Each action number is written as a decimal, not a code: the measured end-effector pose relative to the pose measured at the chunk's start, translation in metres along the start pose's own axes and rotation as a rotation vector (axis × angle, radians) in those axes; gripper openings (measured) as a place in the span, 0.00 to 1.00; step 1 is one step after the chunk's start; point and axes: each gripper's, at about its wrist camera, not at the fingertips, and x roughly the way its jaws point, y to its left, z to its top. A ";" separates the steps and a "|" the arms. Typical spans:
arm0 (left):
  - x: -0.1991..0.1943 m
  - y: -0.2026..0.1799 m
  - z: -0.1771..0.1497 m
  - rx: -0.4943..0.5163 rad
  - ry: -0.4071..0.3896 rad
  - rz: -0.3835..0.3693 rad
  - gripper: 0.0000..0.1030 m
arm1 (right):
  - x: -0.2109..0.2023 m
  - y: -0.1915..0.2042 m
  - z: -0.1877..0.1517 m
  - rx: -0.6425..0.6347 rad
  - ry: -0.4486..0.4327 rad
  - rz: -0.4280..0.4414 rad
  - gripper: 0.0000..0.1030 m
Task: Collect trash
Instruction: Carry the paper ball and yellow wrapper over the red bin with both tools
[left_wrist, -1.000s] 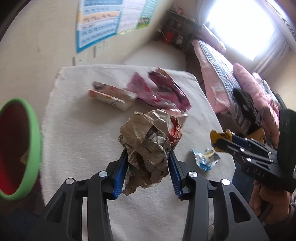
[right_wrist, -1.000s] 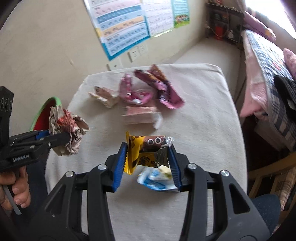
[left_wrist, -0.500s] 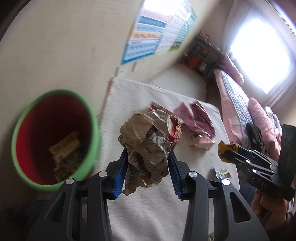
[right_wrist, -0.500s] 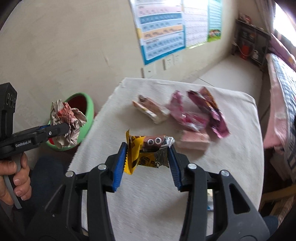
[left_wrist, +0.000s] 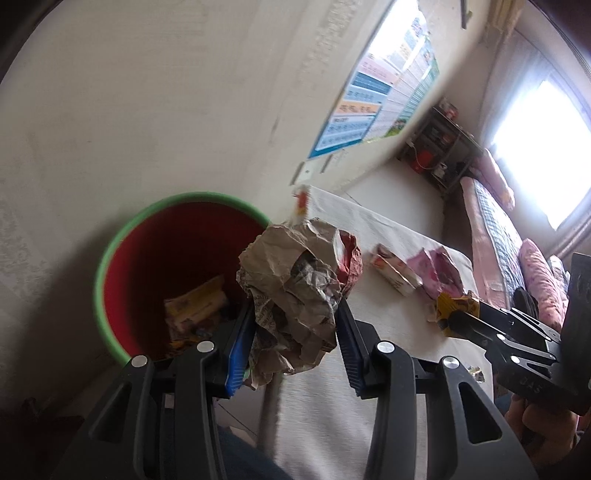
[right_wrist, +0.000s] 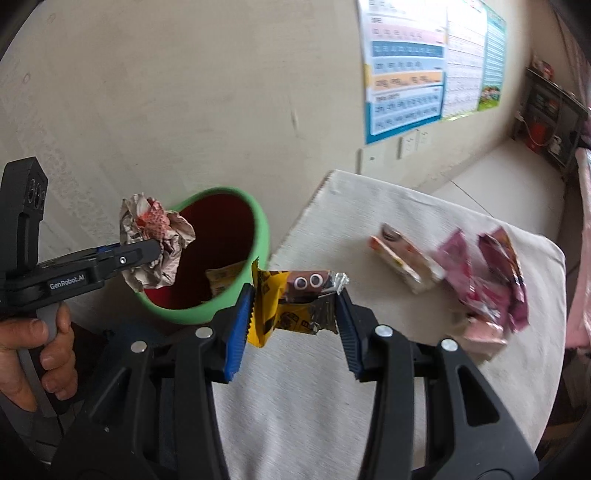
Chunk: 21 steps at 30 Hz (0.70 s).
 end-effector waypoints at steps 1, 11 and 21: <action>-0.001 0.004 0.001 -0.005 -0.003 0.003 0.39 | 0.002 0.003 0.002 -0.004 0.001 0.003 0.41; -0.008 0.034 0.008 -0.031 -0.017 0.029 0.39 | 0.026 0.050 0.026 -0.052 0.008 0.058 0.41; -0.007 0.066 0.015 -0.072 -0.019 0.051 0.39 | 0.053 0.079 0.036 -0.113 0.038 0.066 0.41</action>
